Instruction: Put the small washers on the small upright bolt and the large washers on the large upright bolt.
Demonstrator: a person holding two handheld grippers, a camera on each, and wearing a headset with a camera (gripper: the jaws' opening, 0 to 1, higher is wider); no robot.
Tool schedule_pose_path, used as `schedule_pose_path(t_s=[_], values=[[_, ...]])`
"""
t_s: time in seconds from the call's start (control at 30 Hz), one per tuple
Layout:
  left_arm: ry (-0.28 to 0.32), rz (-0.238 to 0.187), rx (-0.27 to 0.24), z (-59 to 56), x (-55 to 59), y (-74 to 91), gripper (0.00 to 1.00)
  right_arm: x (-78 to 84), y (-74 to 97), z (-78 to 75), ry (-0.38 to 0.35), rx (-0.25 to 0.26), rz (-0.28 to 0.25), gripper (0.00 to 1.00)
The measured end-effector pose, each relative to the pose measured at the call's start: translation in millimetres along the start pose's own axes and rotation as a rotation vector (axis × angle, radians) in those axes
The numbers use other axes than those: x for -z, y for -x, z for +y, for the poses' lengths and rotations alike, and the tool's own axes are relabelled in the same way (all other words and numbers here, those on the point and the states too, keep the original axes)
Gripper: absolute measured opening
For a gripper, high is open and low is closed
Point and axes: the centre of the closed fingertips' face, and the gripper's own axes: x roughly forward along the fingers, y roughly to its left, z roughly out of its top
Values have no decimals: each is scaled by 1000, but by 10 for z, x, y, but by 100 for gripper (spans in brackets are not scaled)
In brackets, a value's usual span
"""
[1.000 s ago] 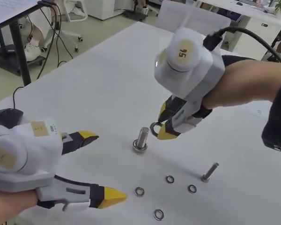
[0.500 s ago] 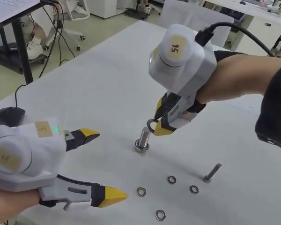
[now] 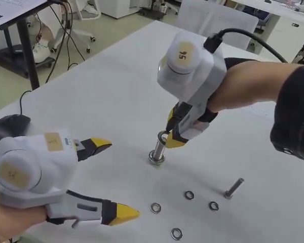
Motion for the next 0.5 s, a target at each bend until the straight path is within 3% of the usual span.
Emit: schedule_pose_path(t_s=[0.5], values=[[-23,7,-1,10,-21,-11,84,0,-63,-28,-2,-29,14,24]])
